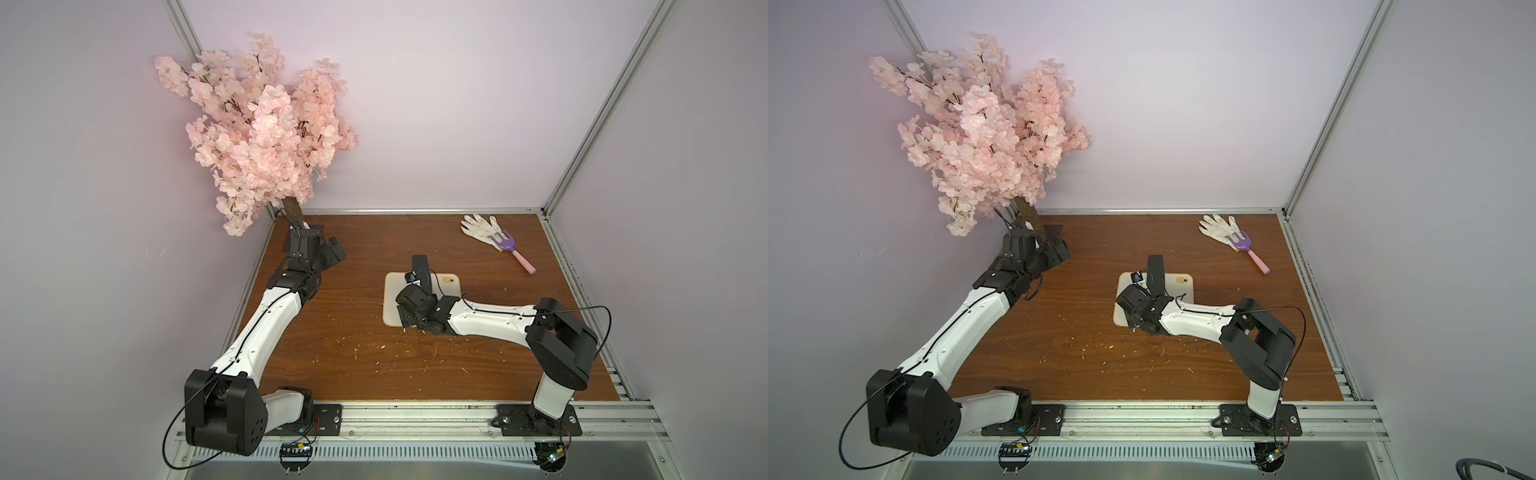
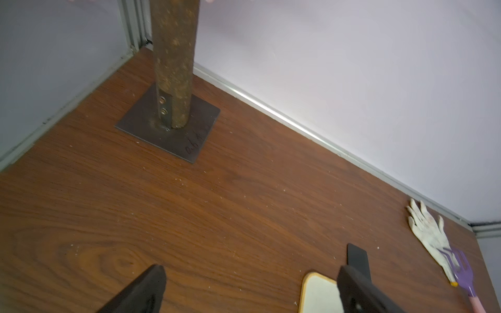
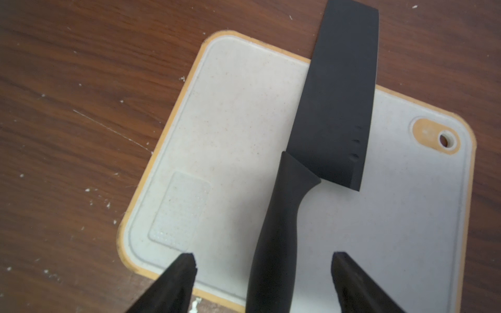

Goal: Align the knife with the edge of the cutting board
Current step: Move the knife to the edge of the cutting board.

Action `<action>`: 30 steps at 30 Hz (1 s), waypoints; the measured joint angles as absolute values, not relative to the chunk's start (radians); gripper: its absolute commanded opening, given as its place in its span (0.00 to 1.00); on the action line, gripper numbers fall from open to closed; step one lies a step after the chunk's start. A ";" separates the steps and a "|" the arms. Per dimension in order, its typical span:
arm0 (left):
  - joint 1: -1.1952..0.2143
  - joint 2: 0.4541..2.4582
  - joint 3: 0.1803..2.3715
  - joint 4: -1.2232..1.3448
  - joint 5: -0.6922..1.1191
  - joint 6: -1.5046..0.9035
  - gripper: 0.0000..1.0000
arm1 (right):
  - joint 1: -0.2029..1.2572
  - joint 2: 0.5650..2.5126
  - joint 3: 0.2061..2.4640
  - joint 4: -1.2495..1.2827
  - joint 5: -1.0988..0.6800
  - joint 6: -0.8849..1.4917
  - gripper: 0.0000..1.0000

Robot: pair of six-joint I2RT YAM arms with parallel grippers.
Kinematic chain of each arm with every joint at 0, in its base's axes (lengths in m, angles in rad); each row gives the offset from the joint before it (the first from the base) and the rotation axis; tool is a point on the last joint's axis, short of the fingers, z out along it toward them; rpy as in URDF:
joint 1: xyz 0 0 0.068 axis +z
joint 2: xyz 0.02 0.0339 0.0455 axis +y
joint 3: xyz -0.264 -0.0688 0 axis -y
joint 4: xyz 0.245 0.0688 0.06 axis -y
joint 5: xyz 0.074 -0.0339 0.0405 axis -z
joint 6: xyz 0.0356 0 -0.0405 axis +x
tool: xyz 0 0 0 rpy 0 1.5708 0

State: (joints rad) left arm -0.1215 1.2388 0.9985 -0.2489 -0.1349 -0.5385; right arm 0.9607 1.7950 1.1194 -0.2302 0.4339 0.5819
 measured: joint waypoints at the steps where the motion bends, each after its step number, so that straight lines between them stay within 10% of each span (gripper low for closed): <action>1: -0.117 1.226 0.993 -0.247 -0.146 -0.541 1.00 | 0.959 1.803 1.124 -0.232 0.434 0.588 0.80; 30: -0.110 1.120 0.938 -0.155 -0.123 -0.541 1.00 | 0.896 1.924 1.182 -0.249 0.401 0.648 0.61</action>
State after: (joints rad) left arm -0.1101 1.1202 0.9382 -0.1547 -0.1234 -0.5407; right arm 0.8959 1.9236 1.1820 -0.2489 0.4011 0.6483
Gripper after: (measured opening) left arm 0.999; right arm 0.616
